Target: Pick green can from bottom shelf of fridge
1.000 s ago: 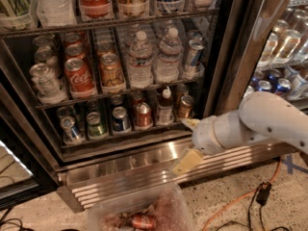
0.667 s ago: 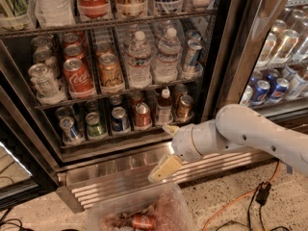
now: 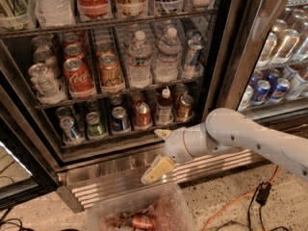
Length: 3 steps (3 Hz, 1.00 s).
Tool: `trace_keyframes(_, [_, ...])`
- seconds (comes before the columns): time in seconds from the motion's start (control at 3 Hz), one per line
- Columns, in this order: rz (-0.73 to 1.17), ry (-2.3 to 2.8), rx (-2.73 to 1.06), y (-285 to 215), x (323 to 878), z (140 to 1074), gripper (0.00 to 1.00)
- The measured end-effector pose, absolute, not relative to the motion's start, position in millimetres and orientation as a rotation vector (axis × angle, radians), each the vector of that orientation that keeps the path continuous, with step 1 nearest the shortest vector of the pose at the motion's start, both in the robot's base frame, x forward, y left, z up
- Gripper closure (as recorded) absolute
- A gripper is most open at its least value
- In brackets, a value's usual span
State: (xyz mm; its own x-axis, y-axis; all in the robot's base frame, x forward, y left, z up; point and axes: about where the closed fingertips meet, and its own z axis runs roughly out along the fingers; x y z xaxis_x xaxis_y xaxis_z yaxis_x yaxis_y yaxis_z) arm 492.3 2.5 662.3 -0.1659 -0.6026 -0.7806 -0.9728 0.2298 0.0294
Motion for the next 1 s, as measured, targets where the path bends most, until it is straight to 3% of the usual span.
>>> trace_keyframes(0.67, [0.871, 1.770, -1.394, 77, 511, 607, 0.00])
trace_keyframes(1.0, [0.839, 1.732, -1.341, 110, 507, 604, 0.00])
